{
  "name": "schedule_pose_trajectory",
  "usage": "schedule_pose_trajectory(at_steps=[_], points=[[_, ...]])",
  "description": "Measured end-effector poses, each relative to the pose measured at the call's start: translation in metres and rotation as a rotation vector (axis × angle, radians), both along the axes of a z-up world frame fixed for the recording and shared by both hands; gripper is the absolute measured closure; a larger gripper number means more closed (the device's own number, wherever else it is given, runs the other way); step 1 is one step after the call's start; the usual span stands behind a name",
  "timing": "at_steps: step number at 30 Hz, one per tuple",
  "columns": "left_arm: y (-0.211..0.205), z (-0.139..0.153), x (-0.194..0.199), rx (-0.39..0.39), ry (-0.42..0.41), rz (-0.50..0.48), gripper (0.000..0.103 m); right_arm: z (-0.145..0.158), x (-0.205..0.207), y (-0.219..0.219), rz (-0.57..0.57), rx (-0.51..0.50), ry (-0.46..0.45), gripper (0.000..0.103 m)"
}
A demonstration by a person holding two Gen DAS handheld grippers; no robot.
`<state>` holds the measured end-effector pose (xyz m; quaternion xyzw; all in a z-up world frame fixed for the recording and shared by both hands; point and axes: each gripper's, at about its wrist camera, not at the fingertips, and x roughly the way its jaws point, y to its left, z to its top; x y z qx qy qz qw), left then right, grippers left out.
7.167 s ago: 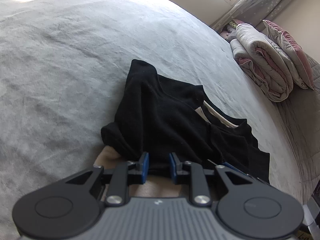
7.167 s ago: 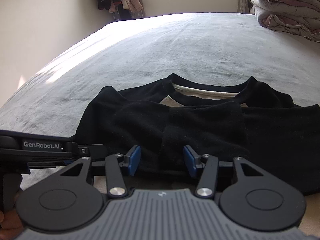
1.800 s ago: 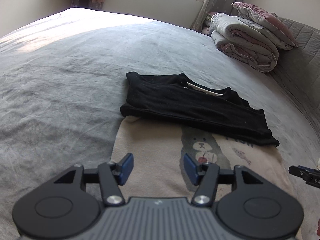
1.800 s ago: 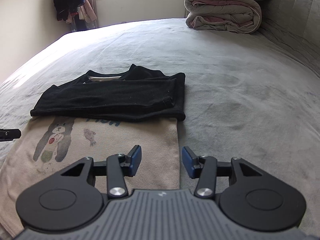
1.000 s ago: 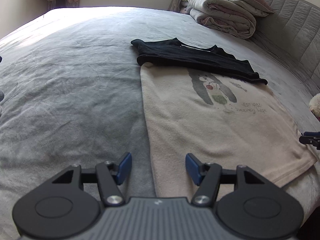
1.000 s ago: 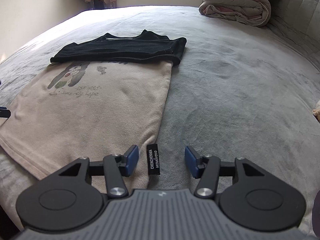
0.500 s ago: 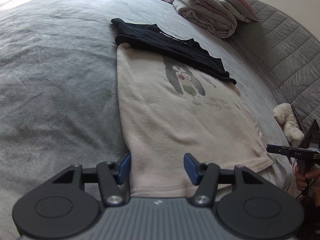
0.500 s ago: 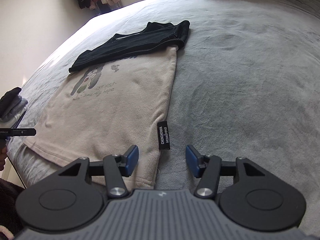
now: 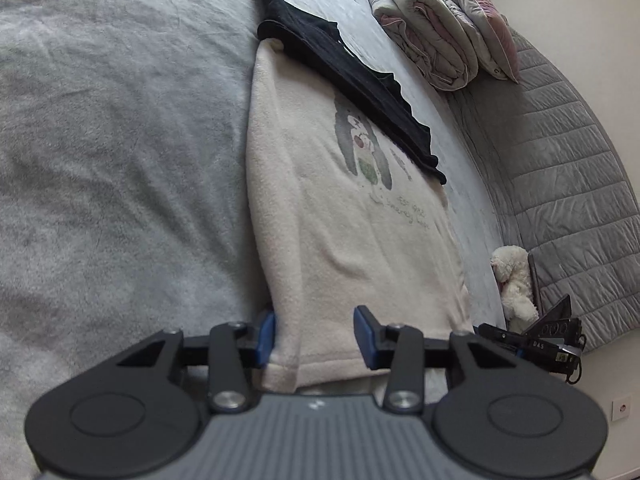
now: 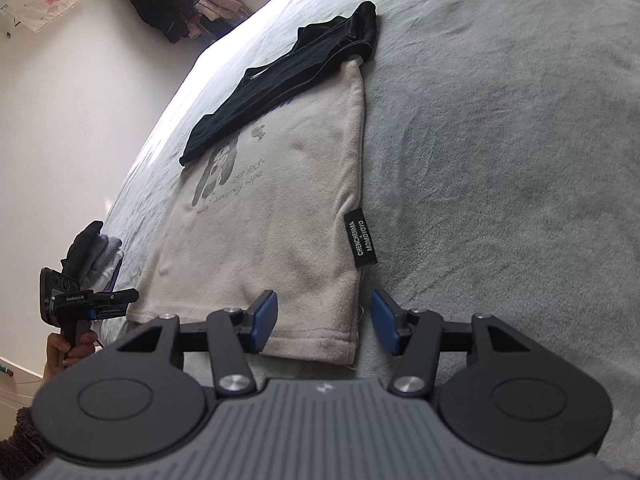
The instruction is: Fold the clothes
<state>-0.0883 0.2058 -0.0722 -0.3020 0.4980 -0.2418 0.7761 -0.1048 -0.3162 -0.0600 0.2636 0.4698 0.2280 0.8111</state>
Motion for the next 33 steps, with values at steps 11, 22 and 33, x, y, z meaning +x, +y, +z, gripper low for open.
schedule_pose_trajectory(at_steps=[11,22,33], points=[[-0.011,-0.003,0.001,-0.039,0.014,-0.032,0.062,-0.002,0.004,0.004,0.003,0.016,0.002,0.047],[-0.010,-0.009,0.003,-0.041,0.058,-0.009,0.092,-0.005,0.011,0.009,-0.028,0.018,0.034,0.079],[-0.001,0.006,0.007,-0.156,-0.001,0.084,0.094,0.015,0.015,0.016,-0.059,0.067,-0.030,0.091]])
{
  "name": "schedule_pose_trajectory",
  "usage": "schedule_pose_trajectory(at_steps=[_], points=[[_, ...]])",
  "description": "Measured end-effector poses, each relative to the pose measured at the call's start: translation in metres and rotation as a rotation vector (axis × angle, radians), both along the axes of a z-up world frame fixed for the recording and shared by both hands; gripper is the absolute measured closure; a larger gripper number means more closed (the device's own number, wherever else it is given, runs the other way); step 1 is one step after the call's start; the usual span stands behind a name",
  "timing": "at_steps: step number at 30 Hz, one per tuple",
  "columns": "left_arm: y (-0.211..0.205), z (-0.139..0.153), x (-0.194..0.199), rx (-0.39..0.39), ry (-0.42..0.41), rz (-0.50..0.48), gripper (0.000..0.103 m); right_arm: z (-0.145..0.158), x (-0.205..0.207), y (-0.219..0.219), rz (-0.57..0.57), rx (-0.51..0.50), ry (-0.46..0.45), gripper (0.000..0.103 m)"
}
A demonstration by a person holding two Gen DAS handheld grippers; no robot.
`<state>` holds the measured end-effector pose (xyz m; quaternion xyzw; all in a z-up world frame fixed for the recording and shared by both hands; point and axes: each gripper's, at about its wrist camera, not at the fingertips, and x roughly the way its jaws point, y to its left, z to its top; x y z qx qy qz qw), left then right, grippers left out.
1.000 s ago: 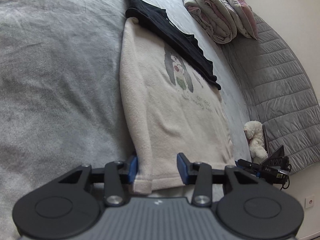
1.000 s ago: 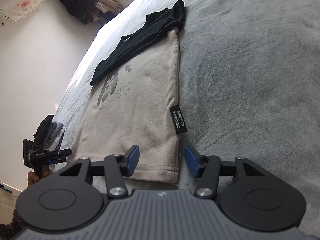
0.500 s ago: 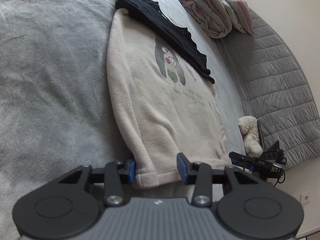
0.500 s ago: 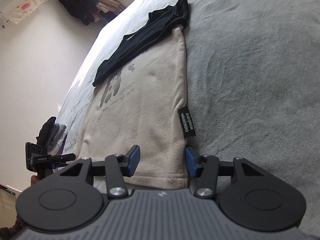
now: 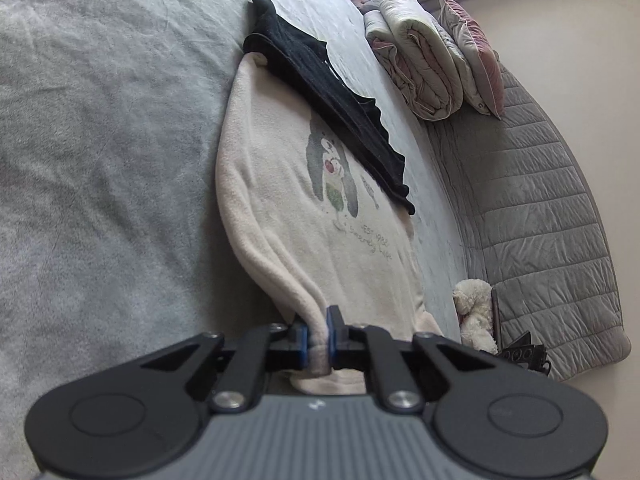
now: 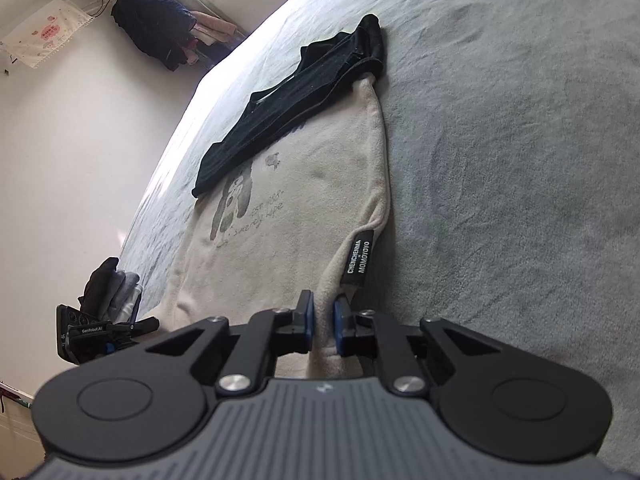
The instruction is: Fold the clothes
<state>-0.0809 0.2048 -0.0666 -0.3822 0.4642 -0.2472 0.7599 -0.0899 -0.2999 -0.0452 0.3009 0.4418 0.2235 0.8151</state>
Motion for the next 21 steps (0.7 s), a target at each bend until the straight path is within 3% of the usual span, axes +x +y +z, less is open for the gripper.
schedule_pose_trajectory(at_steps=[11,21], points=[[0.002,0.007,0.027,-0.026,-0.074,0.209,0.095,0.014,0.031,0.006,-0.162,0.007,-0.112,0.091],[0.015,-0.003,0.056,-0.048,-0.065,0.411,0.095,0.001,0.063,-0.003,-0.324,0.017,-0.111,0.091]])
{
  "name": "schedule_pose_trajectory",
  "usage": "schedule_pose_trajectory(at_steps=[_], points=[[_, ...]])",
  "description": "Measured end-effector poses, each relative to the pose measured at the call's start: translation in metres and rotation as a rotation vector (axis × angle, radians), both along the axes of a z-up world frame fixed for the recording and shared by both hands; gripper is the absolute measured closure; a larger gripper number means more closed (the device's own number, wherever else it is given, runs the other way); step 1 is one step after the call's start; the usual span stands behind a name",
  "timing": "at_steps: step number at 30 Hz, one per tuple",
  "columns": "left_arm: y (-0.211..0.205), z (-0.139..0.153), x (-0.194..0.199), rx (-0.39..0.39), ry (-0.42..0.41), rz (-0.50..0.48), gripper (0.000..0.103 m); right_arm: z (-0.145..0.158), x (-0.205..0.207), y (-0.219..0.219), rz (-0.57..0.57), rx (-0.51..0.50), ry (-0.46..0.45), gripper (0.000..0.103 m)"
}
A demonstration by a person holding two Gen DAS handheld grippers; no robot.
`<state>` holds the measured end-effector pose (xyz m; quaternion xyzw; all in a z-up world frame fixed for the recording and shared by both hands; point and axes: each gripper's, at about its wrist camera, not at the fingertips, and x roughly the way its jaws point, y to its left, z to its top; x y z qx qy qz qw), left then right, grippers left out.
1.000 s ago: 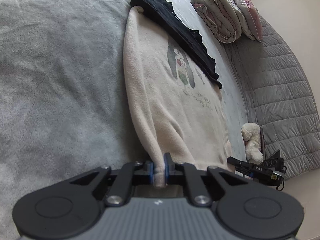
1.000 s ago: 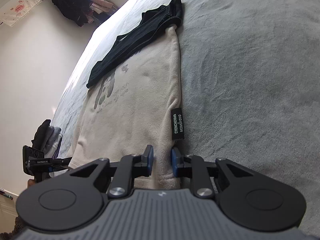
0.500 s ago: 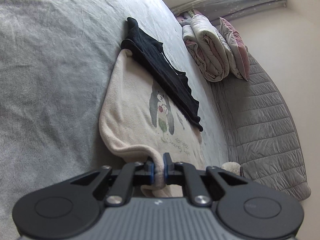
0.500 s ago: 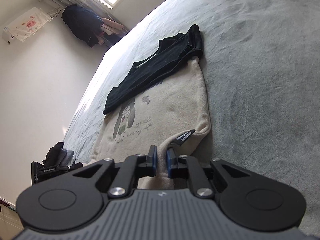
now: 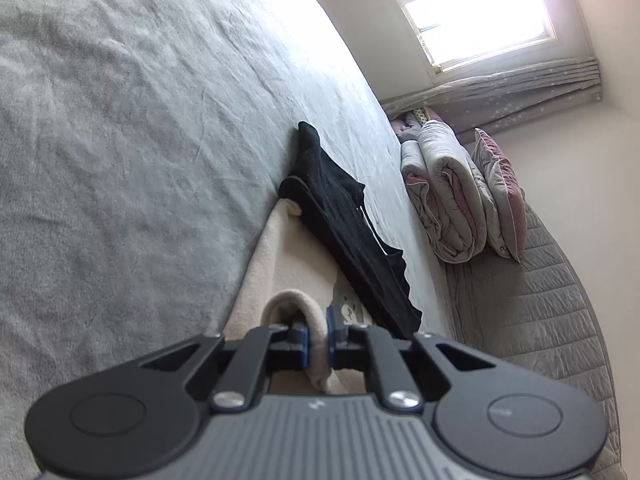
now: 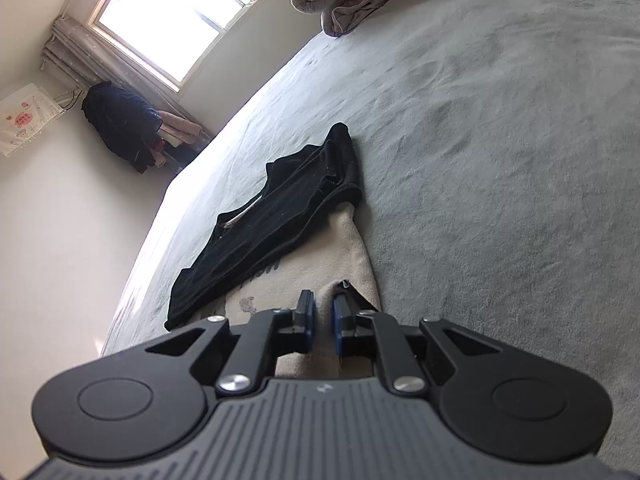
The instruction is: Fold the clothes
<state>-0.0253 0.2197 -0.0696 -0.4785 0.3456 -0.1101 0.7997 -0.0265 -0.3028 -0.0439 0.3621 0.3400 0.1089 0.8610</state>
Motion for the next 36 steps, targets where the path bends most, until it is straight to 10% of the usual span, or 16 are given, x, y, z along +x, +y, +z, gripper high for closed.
schedule_pose_trajectory(at_steps=[26,31,33,36], points=[[-0.012,0.001,0.058,0.058,0.082,0.078,0.094,0.012,0.048,0.005,-0.046,-0.096,-0.003,0.083],[-0.001,0.017,0.060,0.149,0.047,0.034,0.069,0.017,0.053,0.013,0.056,-0.256,-0.032,0.081],[0.005,0.024,0.058,0.209,0.023,0.044,0.058,0.021,0.053,0.020,0.096,-0.317,-0.068,0.048],[0.007,0.025,0.060,0.292,0.021,0.035,0.058,0.021,0.054,0.033,0.143,-0.384,-0.114,0.042]])
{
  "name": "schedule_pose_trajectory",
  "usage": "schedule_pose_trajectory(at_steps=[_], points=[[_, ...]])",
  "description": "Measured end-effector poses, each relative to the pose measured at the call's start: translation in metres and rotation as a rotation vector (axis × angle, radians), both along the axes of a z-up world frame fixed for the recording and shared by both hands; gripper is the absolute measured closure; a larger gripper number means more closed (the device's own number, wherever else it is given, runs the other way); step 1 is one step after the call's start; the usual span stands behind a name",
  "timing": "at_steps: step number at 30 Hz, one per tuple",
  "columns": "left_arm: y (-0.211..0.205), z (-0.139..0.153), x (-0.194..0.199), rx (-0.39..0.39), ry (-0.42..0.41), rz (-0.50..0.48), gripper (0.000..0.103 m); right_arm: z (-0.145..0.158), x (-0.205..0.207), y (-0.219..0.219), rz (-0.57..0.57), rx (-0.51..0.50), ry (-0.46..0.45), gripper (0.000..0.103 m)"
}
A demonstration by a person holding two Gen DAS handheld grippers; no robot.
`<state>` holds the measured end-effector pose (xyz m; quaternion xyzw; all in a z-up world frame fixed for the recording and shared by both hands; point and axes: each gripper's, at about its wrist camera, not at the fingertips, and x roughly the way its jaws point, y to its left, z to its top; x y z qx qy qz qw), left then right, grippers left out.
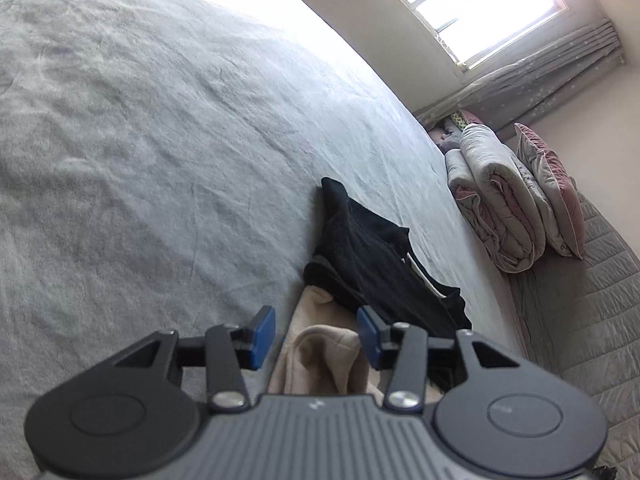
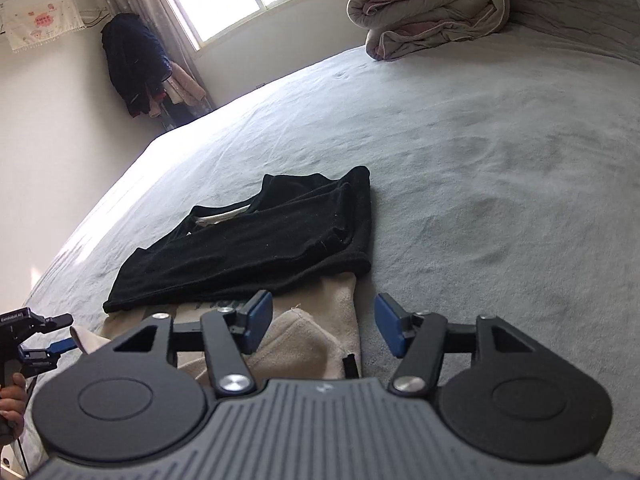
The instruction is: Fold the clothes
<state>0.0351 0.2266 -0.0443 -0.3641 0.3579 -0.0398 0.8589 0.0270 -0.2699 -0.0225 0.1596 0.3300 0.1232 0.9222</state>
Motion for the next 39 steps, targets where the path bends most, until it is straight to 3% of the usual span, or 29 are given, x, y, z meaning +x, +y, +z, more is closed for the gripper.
schedule_pose_trajectory(at_steps=[5,10,18,25,29,35,37,39], points=[[-0.010,0.004,0.003,0.234,0.000,-0.081,0.058,-0.003,0.006,0.021,0.076,-0.125,-0.034,0.042],[-0.003,0.009,-0.002,0.379,0.003,-0.119,0.058,-0.001,0.004,0.018,0.093,-0.188,-0.050,0.042],[-0.049,0.007,-0.003,0.567,-0.076,-0.346,0.052,-0.005,0.004,0.030,0.168,-0.246,-0.036,0.042],[-0.067,-0.007,0.016,0.574,-0.074,-0.274,0.052,-0.018,0.006,0.049,0.173,-0.342,-0.060,0.042],[-0.066,-0.006,0.019,0.553,-0.059,-0.202,0.053,-0.025,0.011,0.056,0.144,-0.396,-0.046,0.059],[-0.066,-0.001,0.015,0.521,-0.111,-0.211,0.058,-0.023,0.010,0.054,0.131,-0.365,-0.055,0.070],[-0.069,-0.002,0.016,0.516,-0.122,-0.224,0.065,-0.023,0.009,0.056,0.142,-0.361,-0.060,0.073],[-0.072,-0.002,0.016,0.512,-0.128,-0.237,0.084,-0.024,0.009,0.059,0.155,-0.366,-0.057,0.085]])
